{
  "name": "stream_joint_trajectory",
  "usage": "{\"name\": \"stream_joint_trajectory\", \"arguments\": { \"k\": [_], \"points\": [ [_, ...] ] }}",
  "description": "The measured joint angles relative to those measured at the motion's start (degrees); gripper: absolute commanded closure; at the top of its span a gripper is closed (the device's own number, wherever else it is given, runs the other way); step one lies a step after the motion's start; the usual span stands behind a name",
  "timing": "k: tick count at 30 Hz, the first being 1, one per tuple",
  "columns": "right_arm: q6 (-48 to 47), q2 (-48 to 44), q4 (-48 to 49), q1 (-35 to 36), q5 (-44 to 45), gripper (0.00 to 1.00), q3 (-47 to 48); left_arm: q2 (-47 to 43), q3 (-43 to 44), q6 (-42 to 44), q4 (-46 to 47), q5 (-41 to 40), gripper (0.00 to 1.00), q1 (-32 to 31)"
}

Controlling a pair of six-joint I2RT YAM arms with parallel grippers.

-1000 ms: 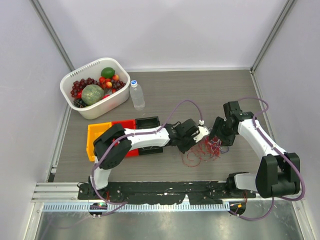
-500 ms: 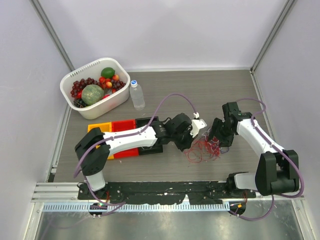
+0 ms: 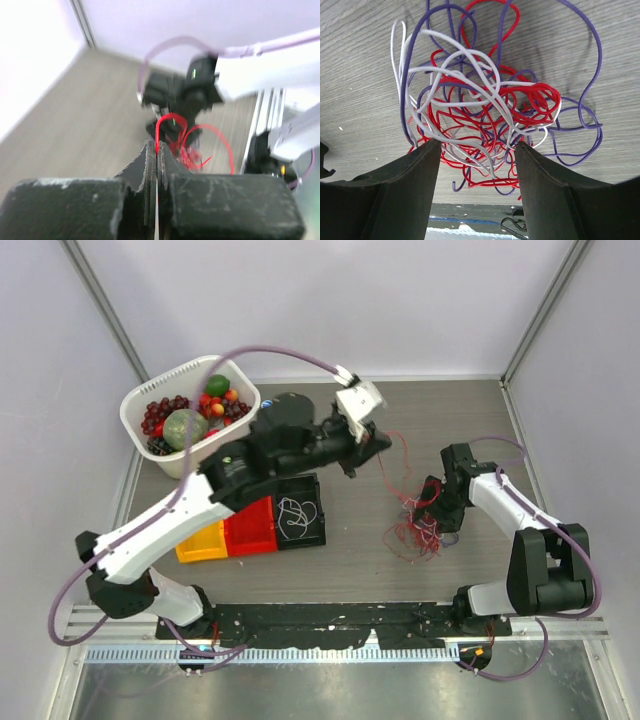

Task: Untangle the cables

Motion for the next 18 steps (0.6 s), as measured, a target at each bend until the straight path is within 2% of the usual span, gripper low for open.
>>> {"name": "stream_joint_trajectory", "arguments": {
  "k": [3,11,18],
  "points": [
    [0.1,0.9,0.8,-0.1,1.2,0.34,-0.1,-2.6,7.2,2.5,0.2,-2.0,1.0,0.0],
    [0.1,3.5,2.5,-1.5,3.7,0.34,-0.9,-5.1,18.7,7.0,0.0,-8.8,1.0,0.0],
    [0.0,4.4,3.3,-3.7,4.3,0.34,-0.9,-6.9,22.5,8.7,0.1,-16.6,1.0,0.0]
  ]
}}
